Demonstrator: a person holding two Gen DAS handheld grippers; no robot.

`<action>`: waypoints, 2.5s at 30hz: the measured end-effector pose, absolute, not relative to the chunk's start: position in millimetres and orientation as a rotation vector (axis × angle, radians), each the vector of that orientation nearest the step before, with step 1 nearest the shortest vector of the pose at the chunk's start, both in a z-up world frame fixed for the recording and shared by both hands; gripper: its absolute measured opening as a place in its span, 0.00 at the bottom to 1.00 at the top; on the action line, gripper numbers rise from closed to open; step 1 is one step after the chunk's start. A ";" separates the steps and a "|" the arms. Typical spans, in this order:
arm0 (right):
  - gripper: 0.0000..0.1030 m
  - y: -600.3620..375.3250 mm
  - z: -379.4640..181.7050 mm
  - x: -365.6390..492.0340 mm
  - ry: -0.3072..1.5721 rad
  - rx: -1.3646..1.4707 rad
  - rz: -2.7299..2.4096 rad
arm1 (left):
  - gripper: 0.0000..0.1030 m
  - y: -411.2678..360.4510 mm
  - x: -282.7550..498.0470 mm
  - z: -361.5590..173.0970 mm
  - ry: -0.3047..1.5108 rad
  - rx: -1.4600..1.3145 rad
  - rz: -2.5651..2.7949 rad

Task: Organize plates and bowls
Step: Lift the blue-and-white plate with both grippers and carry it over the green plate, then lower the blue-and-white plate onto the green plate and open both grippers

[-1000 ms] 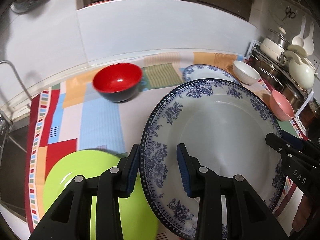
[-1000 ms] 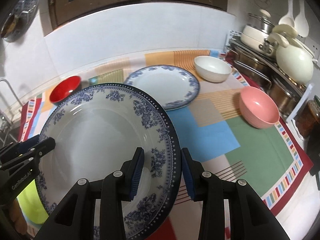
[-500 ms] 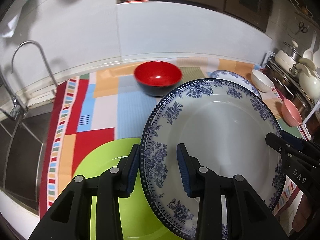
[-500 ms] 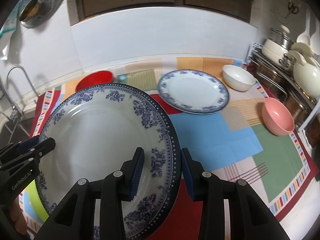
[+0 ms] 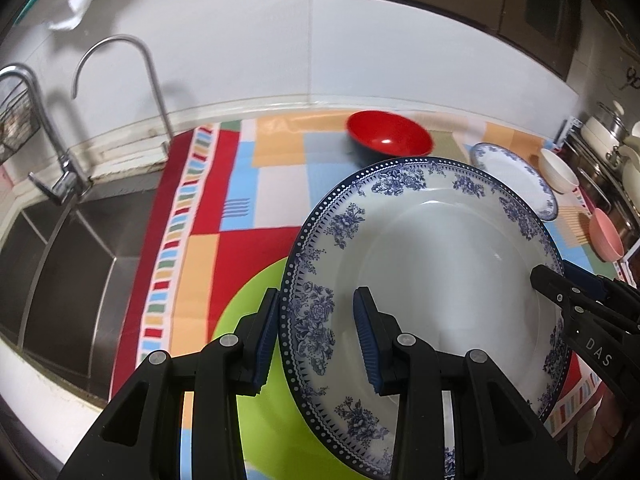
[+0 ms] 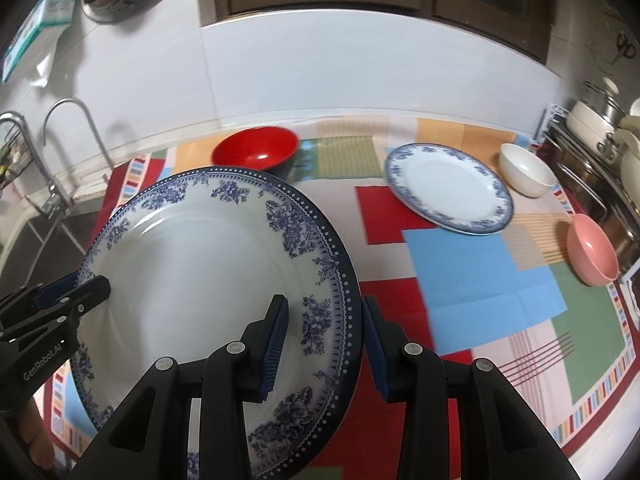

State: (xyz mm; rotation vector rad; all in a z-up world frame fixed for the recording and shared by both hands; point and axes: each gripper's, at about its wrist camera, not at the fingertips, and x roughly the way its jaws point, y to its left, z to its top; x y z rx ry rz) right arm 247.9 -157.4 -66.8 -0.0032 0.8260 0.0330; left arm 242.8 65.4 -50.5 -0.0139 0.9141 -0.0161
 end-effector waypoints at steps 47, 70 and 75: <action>0.42 -87.6 -137.1 273.8 1.033 -0.082 0.171 | 0.51 123.6 237.8 -116.8 1.105 -0.107 0.100; 0.58 -134.9 -98.1 265.1 0.938 -0.038 0.167 | 0.81 63.9 235.2 -63.9 0.962 -0.054 0.048; 0.65 -161.2 -85.4 260.6 0.899 -0.024 0.125 | 0.82 36.2 242.0 -56.3 0.938 -0.035 0.007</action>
